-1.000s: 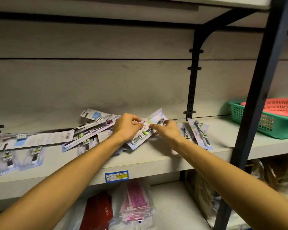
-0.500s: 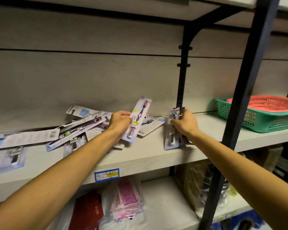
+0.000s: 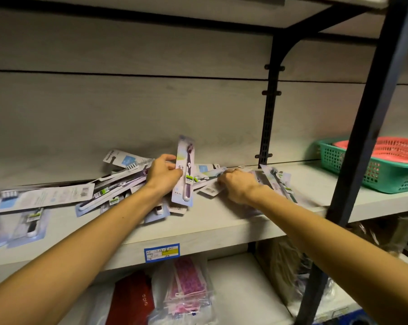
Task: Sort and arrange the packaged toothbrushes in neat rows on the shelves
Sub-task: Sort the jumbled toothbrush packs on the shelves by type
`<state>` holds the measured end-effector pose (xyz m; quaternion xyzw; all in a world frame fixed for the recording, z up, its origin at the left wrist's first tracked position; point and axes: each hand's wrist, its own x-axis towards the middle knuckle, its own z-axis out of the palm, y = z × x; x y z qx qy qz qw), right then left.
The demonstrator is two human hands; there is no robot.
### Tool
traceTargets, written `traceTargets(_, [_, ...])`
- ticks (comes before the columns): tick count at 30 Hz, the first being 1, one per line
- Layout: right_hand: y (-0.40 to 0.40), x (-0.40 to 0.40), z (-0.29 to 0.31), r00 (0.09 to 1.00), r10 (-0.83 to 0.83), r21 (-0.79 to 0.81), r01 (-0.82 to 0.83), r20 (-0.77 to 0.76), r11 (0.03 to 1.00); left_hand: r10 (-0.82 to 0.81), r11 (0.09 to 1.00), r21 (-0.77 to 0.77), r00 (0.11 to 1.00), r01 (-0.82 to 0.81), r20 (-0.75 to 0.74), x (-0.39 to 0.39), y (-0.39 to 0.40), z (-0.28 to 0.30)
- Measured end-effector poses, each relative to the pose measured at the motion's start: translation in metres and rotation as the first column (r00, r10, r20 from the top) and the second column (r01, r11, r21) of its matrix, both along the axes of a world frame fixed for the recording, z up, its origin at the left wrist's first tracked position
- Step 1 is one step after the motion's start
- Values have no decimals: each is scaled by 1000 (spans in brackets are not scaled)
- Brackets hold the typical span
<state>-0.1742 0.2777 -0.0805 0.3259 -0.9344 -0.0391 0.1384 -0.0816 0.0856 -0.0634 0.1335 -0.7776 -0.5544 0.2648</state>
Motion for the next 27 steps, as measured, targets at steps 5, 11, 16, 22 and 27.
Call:
traceTargets(5, [-4,-4,-3,990,14,-22,-18,-139,1000,-12,1000,3,999,12,-39,13,-11,-1])
traceTargets(11, [9,-8,17,977,91,-500,-178,-192,848,35,993,116,991,-20,-126,23,-28,3])
traceTargets(16, [9,5,45,978,116,-916,-201,-171,346,100,935,354,982,-37,-161,28,-32,17])
traceTargets(22, [-5,44,62,954,298,-996,-21,-44,-82,76,934,356,986,-18,-151,40,-32,25])
traceTargets(27, [-18,74,62,923,385,-990,80,31,-112,33,958,288,985,17,-170,55,-28,26])
